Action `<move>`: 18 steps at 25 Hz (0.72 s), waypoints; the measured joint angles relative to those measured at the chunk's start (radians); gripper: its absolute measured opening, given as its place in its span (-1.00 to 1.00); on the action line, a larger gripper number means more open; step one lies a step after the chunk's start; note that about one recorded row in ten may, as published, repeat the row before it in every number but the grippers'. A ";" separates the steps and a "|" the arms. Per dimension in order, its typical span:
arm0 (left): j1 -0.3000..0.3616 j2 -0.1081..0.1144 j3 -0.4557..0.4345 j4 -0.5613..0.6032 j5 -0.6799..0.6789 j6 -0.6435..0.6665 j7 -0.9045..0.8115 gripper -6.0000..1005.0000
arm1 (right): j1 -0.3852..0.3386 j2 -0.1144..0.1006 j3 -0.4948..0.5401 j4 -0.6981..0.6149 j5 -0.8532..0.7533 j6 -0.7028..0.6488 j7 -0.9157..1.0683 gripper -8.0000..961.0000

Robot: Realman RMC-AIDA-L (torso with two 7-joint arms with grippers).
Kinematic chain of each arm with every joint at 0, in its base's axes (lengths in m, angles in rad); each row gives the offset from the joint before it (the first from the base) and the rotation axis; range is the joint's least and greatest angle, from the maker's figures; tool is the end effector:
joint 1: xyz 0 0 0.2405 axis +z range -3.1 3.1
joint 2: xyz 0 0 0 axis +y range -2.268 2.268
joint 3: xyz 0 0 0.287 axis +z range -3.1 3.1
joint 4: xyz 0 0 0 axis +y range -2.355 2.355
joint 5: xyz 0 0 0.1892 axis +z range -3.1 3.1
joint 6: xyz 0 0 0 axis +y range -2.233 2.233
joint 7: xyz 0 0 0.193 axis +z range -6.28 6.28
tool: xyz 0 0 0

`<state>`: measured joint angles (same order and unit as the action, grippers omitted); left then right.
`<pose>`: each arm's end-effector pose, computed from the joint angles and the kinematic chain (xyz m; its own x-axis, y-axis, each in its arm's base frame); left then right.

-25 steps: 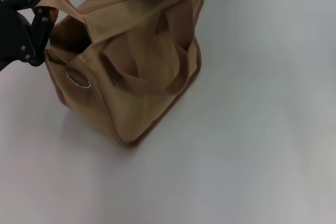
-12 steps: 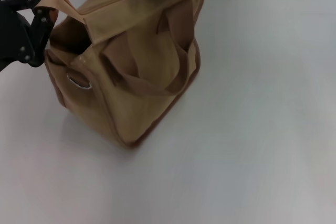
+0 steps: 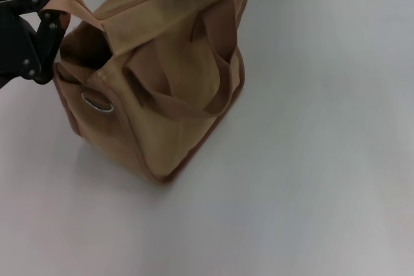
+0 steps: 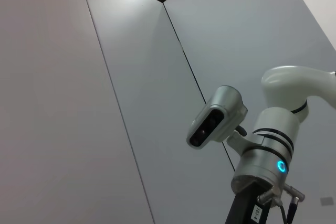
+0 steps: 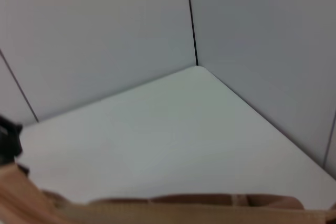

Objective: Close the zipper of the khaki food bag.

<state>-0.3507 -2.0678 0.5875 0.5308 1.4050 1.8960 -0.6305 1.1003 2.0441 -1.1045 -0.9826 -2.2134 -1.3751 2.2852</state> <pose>-0.2353 0.2994 0.0369 0.5681 -0.4740 0.6727 0.2054 -0.7099 -0.6737 0.0276 0.4521 -0.0609 0.9319 -0.3138 -0.1821 -0.3478 -0.9154 -0.2025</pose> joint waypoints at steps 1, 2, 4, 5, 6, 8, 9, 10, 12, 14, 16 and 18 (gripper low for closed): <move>0.001 0.000 0.000 0.000 0.000 0.000 0.000 -0.78 | 0.000 0.000 0.000 0.000 0.000 0.000 0.000 -0.68; 0.001 0.000 0.000 0.000 0.000 0.000 0.000 -0.78 | -0.005 0.003 -0.001 -0.014 -0.023 -0.004 -0.037 -0.67; 0.001 0.000 0.000 0.000 0.000 0.000 0.000 -0.78 | -0.007 0.004 -0.001 -0.020 -0.032 -0.004 -0.054 -0.51; 0.001 0.000 0.000 0.000 0.000 0.000 0.000 -0.78 | -0.011 0.007 -0.001 -0.023 -0.047 -0.001 -0.100 -0.43; 0.001 0.000 0.000 0.000 0.000 0.000 0.000 -0.78 | -0.011 0.007 -0.001 -0.023 -0.047 -0.001 -0.100 -0.36; 0.002 0.000 0.000 0.000 0.000 0.000 0.000 -0.78 | -0.014 0.010 -0.002 -0.024 -0.052 0.004 -0.135 -0.28; 0.002 0.000 0.000 0.000 0.000 0.000 0.000 -0.78 | -0.016 0.012 -0.002 -0.024 -0.054 0.007 -0.156 -0.27; 0.002 0.000 0.000 0.000 0.000 0.000 0.000 -0.77 | -0.018 0.019 -0.006 -0.026 -0.062 0.011 -0.193 -0.27; 0.003 0.000 0.000 0.000 0.000 0.000 0.000 -0.77 | -0.019 0.023 -0.011 -0.028 -0.071 0.018 -0.205 -0.27; 0.002 0.000 0.000 0.000 0.001 0.000 0.000 -0.77 | -0.026 0.034 -0.066 -0.045 -0.123 0.064 -0.231 -0.27; 0.002 -0.001 0.000 0.000 0.002 0.000 0.000 -0.77 | -0.033 0.036 -0.097 -0.053 -0.139 0.085 -0.235 -0.26; 0.001 -0.001 0.000 0.000 0.003 0.000 0.000 -0.77 | -0.055 0.037 -0.167 -0.077 -0.153 0.132 -0.238 -0.26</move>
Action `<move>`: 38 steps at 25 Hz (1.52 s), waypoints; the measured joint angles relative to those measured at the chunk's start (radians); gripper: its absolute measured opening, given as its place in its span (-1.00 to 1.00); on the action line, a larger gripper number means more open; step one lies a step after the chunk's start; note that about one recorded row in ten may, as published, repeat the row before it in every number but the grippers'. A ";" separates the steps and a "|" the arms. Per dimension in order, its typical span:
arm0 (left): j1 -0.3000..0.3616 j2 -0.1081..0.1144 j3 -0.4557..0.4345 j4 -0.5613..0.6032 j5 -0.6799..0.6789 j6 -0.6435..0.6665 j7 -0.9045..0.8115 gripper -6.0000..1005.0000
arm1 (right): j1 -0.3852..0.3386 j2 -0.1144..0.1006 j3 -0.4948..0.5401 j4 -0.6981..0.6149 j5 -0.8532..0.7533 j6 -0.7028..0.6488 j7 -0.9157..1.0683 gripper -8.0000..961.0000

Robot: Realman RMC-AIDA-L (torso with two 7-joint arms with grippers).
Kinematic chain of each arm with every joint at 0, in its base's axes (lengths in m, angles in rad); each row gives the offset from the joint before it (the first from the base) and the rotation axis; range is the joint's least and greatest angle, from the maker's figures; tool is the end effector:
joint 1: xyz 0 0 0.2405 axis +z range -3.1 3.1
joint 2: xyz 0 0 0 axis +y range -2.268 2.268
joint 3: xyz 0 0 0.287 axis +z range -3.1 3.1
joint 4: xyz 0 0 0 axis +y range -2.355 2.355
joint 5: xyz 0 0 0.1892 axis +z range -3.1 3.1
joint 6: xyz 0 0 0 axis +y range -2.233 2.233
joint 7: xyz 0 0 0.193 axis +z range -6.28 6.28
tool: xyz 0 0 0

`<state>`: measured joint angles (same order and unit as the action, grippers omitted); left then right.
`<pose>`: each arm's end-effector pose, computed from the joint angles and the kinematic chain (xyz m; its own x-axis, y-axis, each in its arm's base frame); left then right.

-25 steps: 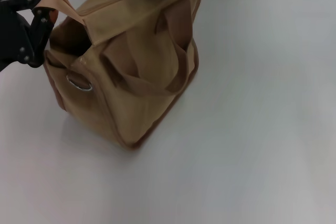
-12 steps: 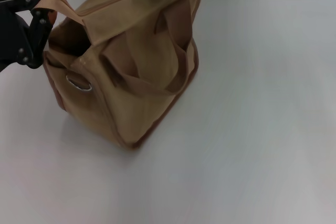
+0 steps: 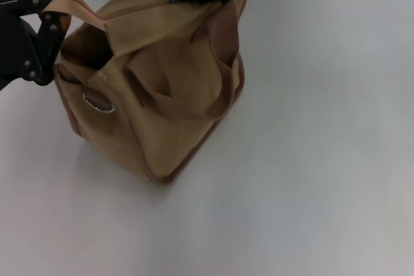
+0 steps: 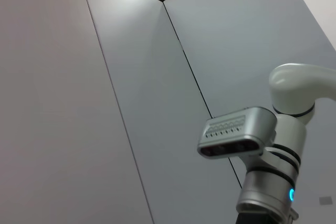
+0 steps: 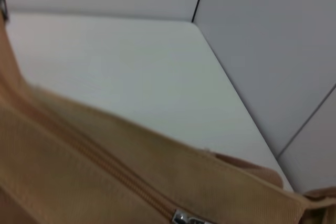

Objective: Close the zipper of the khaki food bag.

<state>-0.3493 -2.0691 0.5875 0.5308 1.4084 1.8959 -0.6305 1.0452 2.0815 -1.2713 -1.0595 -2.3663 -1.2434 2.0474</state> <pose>-0.2356 0.2988 0.0359 0.5693 -0.4711 0.6738 0.2058 -0.7117 -0.6716 0.0495 0.4563 -0.0822 0.9988 0.0104 0.0477 0.0270 -0.9315 -0.3629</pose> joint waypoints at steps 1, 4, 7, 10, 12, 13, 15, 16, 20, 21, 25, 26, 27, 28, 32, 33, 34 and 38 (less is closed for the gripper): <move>0.000 0.000 0.000 0.000 0.000 0.000 0.000 -0.77 | -0.014 0.001 -0.036 -0.017 -0.002 0.020 -0.005 -0.26; 0.000 0.000 0.000 0.000 0.001 0.000 -0.001 -0.77 | -0.050 0.004 -0.108 -0.074 -0.005 0.052 -0.033 -0.26; -0.002 0.000 0.000 0.000 0.000 0.000 -0.001 -0.77 | -0.068 0.005 -0.151 -0.109 -0.005 0.041 -0.084 -0.27; -0.002 0.000 0.000 0.000 -0.001 0.001 -0.001 -0.77 | -0.069 0.005 -0.164 -0.116 0.000 0.029 -0.114 -0.30; -0.004 0.001 0.000 0.000 -0.002 0.001 -0.001 -0.77 | -0.074 0.006 -0.178 -0.122 0.017 0.029 -0.144 -0.32; -0.004 0.001 0.000 0.000 -0.002 0.001 -0.001 -0.77 | -0.074 0.006 -0.178 -0.122 0.017 0.029 -0.144 -0.33; -0.005 0.001 0.000 0.000 -0.002 0.002 -0.003 -0.76 | -0.084 0.008 -0.180 -0.136 0.028 0.033 -0.148 -0.35; -0.005 0.001 0.000 0.000 -0.002 0.002 -0.003 -0.76 | -0.084 0.008 -0.180 -0.136 0.028 0.033 -0.148 -0.36; -0.008 0.001 0.000 0.000 -0.003 0.002 -0.006 -0.76 | -0.112 0.009 -0.178 -0.173 0.050 0.033 -0.163 -0.40; -0.009 0.001 0.000 0.000 -0.003 0.002 -0.006 -0.76 | -0.121 0.009 -0.177 -0.184 0.054 0.033 -0.167 -0.41; -0.011 0.001 0.000 0.000 -0.003 0.001 -0.010 -0.76 | -0.147 0.007 -0.172 -0.212 0.072 0.033 -0.170 -0.46; -0.012 0.001 0.000 0.000 -0.003 0.000 -0.010 -0.76 | -0.151 0.006 -0.172 -0.215 0.074 0.034 -0.171 -0.54; -0.012 0.001 0.000 0.000 -0.003 0.000 -0.010 -0.76 | -0.158 0.005 -0.172 -0.219 0.076 0.034 -0.172 -0.63; -0.012 0.001 0.000 0.000 -0.003 0.000 -0.010 -0.76 | -0.158 0.005 -0.172 -0.219 0.076 0.034 -0.172 -0.72; -0.013 0.001 0.000 0.000 -0.003 0.000 -0.012 -0.76 | -0.179 0.005 -0.170 -0.240 0.078 0.034 -0.172 -0.93; -0.013 0.001 0.000 0.000 -0.003 0.000 -0.012 -0.76 | -0.179 0.005 -0.170 -0.240 0.078 0.034 -0.172 -0.94; -0.013 0.001 0.000 0.000 -0.003 -0.001 -0.012 -0.76 | -0.182 0.005 -0.170 -0.242 0.079 0.035 -0.171 -0.95; -0.009 0.001 -0.003 0.000 -0.004 -0.001 -0.012 -0.75 | -0.200 0.007 -0.162 -0.258 0.080 0.047 -0.153 -0.98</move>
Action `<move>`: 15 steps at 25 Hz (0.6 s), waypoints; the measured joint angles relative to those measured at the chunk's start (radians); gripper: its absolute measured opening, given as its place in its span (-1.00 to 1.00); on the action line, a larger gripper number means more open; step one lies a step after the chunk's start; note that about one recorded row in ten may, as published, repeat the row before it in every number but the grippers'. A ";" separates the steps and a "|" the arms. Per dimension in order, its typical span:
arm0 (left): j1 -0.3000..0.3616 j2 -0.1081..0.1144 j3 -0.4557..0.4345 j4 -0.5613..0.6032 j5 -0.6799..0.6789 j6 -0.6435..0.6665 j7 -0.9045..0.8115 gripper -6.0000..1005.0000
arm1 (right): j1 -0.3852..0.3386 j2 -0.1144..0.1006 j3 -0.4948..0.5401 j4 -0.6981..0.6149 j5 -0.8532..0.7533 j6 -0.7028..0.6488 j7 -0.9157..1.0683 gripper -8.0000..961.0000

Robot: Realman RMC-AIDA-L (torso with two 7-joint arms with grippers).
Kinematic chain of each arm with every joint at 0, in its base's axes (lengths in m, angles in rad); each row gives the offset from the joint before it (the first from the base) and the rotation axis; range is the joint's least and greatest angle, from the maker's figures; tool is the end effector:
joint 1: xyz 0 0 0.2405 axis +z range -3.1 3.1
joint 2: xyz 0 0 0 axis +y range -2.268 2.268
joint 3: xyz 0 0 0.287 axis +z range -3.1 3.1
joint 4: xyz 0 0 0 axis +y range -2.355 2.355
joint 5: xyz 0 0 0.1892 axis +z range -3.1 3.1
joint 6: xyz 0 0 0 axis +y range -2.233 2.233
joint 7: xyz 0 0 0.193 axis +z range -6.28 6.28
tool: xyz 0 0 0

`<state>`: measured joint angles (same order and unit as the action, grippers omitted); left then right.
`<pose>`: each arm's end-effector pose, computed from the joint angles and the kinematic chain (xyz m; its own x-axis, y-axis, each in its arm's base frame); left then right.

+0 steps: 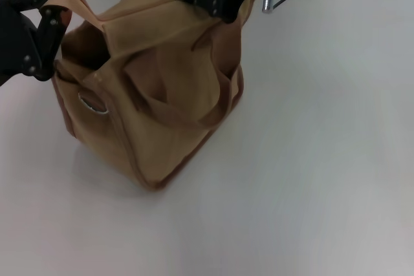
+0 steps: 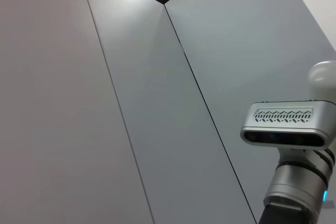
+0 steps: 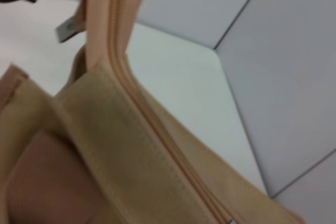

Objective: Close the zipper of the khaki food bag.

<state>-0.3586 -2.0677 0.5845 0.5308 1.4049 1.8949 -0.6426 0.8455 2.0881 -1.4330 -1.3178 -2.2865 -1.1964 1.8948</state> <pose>-0.2333 0.3016 0.0374 0.5626 -0.4704 0.6799 0.2088 -0.7149 -0.6674 0.0562 0.4230 -0.0802 0.9654 0.2541 0.0595 0.2567 -0.8837 -0.3913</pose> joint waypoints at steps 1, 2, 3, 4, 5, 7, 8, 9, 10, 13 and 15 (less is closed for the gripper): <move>0.002 0.000 -0.002 0.000 0.000 0.000 0.000 -0.75 | -0.007 0.001 0.003 -0.006 0.001 0.007 0.008 -0.98; 0.002 0.000 -0.003 0.000 0.000 0.000 0.000 -0.75 | -0.013 0.001 0.004 -0.010 0.001 0.014 0.016 -0.98; 0.003 0.000 -0.003 0.000 0.000 0.001 0.000 -0.75 | -0.018 0.002 0.005 -0.014 0.001 0.019 0.021 -0.98; 0.005 0.000 -0.004 0.000 0.000 0.001 0.000 -0.75 | -0.029 0.002 0.007 -0.021 0.002 0.031 0.034 -0.98; 0.005 0.000 -0.004 0.000 0.000 0.001 0.000 -0.75 | -0.029 0.002 0.007 -0.021 0.002 0.031 0.034 -0.98; 0.006 0.000 -0.005 0.000 0.000 0.002 0.000 -0.75 | -0.037 0.001 0.014 -0.027 0.002 0.035 0.046 -0.98; 0.006 0.000 -0.005 0.000 0.000 0.002 0.000 -0.75 | -0.041 0.001 0.017 -0.029 0.002 0.037 0.051 -0.98; 0.008 0.000 -0.005 0.000 0.000 0.002 0.000 -0.75 | -0.049 0.001 0.028 -0.033 0.001 0.044 0.064 -0.98; 0.009 0.000 -0.006 0.000 0.000 0.002 0.000 -0.75 | -0.052 0.001 0.034 -0.033 0.000 0.048 0.069 -0.98; 0.011 0.001 -0.007 0.000 0.000 0.004 0.000 -0.75 | -0.058 0.000 0.050 -0.034 -0.003 0.051 0.079 -0.98; 0.013 0.002 -0.008 0.000 -0.001 0.007 0.000 -0.75 | -0.063 -0.001 0.061 -0.035 -0.003 0.055 0.086 -0.98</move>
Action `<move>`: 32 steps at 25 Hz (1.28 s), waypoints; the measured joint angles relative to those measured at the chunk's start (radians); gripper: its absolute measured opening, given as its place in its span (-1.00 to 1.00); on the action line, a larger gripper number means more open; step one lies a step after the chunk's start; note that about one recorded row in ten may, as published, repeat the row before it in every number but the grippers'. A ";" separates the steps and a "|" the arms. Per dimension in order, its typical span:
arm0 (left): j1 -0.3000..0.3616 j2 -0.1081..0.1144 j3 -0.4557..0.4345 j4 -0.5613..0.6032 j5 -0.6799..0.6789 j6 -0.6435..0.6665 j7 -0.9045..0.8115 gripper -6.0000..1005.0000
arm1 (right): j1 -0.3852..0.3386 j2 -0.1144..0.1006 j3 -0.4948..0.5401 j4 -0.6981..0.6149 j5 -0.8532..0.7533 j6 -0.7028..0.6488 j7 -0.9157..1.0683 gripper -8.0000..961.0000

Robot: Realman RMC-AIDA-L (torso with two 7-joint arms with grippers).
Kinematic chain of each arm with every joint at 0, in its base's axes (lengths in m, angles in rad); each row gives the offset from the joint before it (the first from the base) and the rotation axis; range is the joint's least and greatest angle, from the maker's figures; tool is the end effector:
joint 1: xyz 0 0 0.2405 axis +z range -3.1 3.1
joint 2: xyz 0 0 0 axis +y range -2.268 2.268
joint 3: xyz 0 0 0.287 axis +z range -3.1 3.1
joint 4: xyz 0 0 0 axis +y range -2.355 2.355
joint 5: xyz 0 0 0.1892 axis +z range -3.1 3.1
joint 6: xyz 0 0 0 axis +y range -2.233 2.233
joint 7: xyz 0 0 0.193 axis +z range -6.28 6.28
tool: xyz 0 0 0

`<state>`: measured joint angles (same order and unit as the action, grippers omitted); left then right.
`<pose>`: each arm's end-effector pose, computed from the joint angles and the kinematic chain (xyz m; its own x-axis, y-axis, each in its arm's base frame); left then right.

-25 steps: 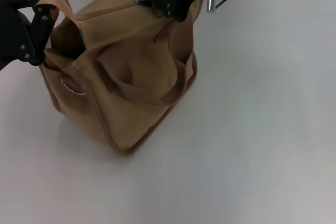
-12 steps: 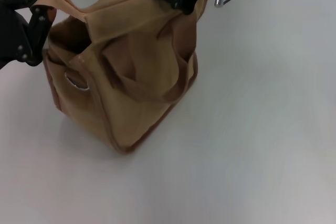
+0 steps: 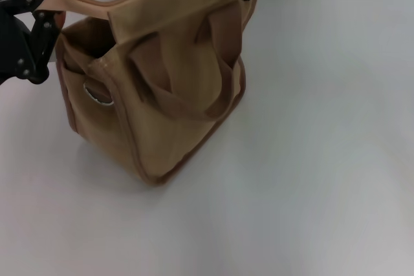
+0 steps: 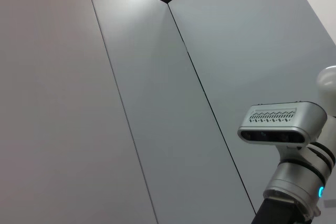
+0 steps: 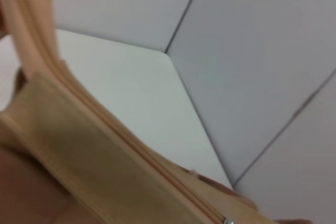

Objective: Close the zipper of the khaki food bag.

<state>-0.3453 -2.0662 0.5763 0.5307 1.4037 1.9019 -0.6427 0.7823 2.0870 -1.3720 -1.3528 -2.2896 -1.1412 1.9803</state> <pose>-0.2374 0.2980 0.0398 0.5650 -0.4690 0.6788 0.2190 -0.7079 -0.6715 0.0707 0.4363 -0.0573 0.9918 0.1248 -0.0285 0.0945 -0.8640 -0.4946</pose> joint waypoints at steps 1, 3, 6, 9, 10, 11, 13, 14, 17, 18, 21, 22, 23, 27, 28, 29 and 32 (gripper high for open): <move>0.001 0.000 -0.001 0.000 0.000 0.001 0.000 -0.75 | -0.003 0.000 0.005 -0.001 0.000 0.004 0.004 -0.98; 0.002 0.001 -0.001 0.000 -0.002 0.002 0.000 -0.75 | -0.011 0.000 0.011 -0.001 -0.002 0.019 0.009 -0.98; 0.003 0.001 -0.001 0.000 -0.002 0.003 0.000 -0.74 | -0.023 -0.001 0.027 -0.002 -0.009 0.040 0.021 -0.98; 0.007 0.002 -0.004 0.000 -0.002 0.003 0.000 -0.74 | -0.030 -0.001 0.042 0.001 -0.013 0.046 0.031 -0.98; 0.009 0.002 -0.006 0.000 -0.002 0.003 0.000 -0.74 | -0.034 -0.001 0.046 0.001 -0.017 0.047 0.033 -0.98; 0.010 0.002 -0.008 0.000 -0.002 0.003 0.000 -0.74 | -0.034 -0.001 0.046 0.001 -0.017 0.047 0.033 -0.98; 0.011 0.002 -0.009 0.000 -0.002 0.003 0.000 -0.74 | -0.045 -0.001 0.048 -0.002 -0.024 0.051 0.036 -0.98; 0.011 0.002 -0.010 0.000 -0.003 0.003 0.000 -0.74 | -0.053 -0.001 0.050 -0.007 -0.028 0.054 0.037 -0.98; 0.012 0.002 -0.010 0.000 -0.004 0.003 0.000 -0.74 | -0.060 0.000 0.052 -0.017 -0.029 0.056 0.038 -0.98; 0.012 0.002 -0.010 0.000 -0.004 0.003 0.000 -0.74 | -0.064 0.000 0.052 -0.024 -0.029 0.056 0.038 -0.98; 0.012 0.002 -0.010 0.000 -0.004 0.001 0.000 -0.74 | -0.076 0.002 0.051 -0.040 -0.027 0.054 0.052 -0.98; 0.011 0.001 -0.010 0.000 -0.004 0.001 0.000 -0.74 | -0.079 0.002 0.051 -0.046 -0.025 0.054 0.058 -0.98; 0.011 0.001 -0.010 0.000 -0.004 0.001 0.000 -0.74 | -0.084 0.002 0.051 -0.051 -0.014 0.053 0.062 -0.99; 0.011 0.001 -0.011 -0.010 -0.004 -0.002 0.000 -0.73 | -0.131 -0.003 0.055 -0.079 0.113 0.040 0.053 -0.95; 0.011 0.001 -0.011 -0.010 -0.004 -0.002 0.000 -0.73 | -0.142 -0.004 0.062 -0.087 0.139 0.031 0.053 -0.93; 0.010 0.001 -0.012 -0.011 -0.004 -0.003 0.000 -0.73 | -0.155 -0.004 0.071 -0.092 0.167 0.012 0.051 -0.91; 0.009 0.001 -0.012 -0.012 -0.005 -0.003 0.000 -0.73 | -0.185 -0.004 0.121 -0.095 0.281 -0.074 0.033 -0.86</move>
<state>-0.3358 -2.0655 0.5644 0.5190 1.3992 1.8985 -0.6426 0.5970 2.0830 -1.2508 -1.4480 -2.0085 -1.2149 2.0130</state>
